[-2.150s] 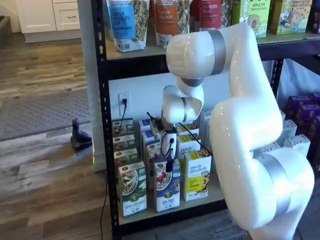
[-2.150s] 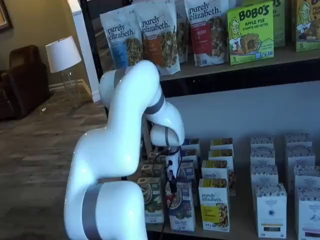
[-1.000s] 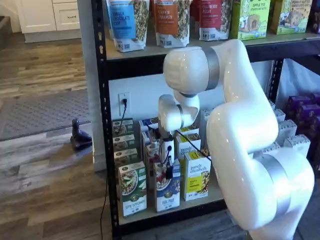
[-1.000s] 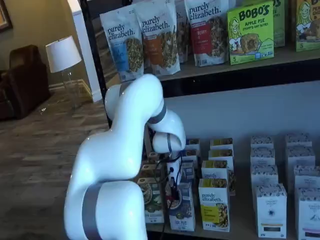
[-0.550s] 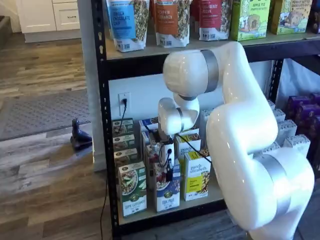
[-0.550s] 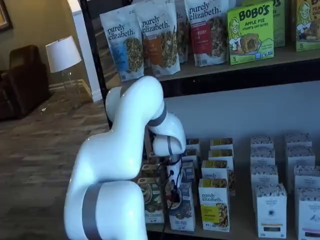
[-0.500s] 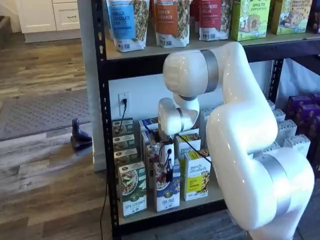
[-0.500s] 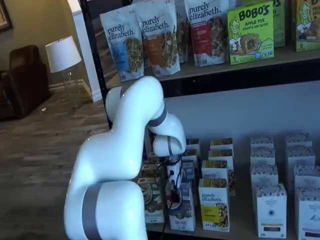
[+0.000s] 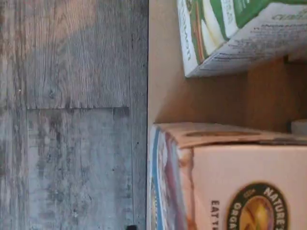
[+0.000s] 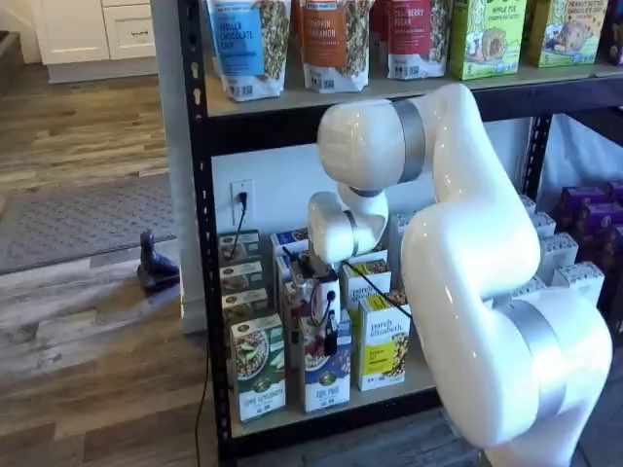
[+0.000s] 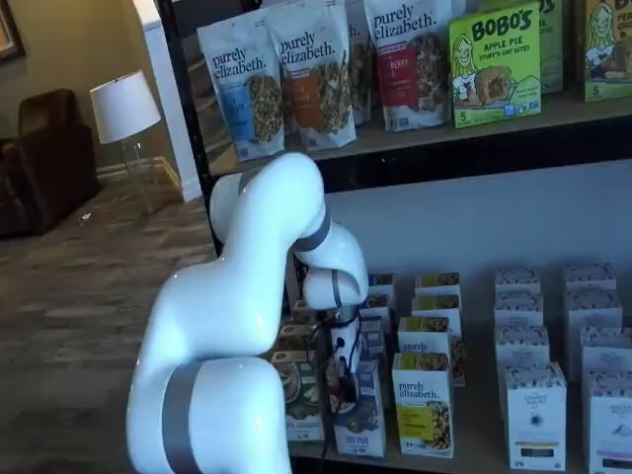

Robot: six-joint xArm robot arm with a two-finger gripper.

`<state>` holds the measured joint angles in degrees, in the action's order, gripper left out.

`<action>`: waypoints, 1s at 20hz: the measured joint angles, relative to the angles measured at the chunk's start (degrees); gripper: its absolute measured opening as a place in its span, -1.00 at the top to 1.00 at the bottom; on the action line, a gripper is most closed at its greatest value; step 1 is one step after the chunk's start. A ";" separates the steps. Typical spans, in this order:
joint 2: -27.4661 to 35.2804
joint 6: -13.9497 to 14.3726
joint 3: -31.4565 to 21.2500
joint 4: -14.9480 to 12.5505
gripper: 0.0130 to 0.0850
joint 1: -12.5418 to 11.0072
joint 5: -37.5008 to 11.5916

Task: Pick up the blue and white box that is on the bottom shelf, the second box from the left

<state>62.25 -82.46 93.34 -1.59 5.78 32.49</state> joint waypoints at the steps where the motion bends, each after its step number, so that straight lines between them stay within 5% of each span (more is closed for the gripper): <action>1: 0.00 0.02 0.02 -0.02 -0.78 0.00 0.15; 5: -0.11 0.34 -0.16 -0.41 -0.44 -0.02 0.24; 15: -0.32 1.13 -0.81 -1.24 -0.44 0.06 -0.20; 20: -0.44 1.11 -0.98 -1.23 -0.11 0.06 -0.04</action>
<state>61.81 -81.34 92.36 -2.82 5.84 32.45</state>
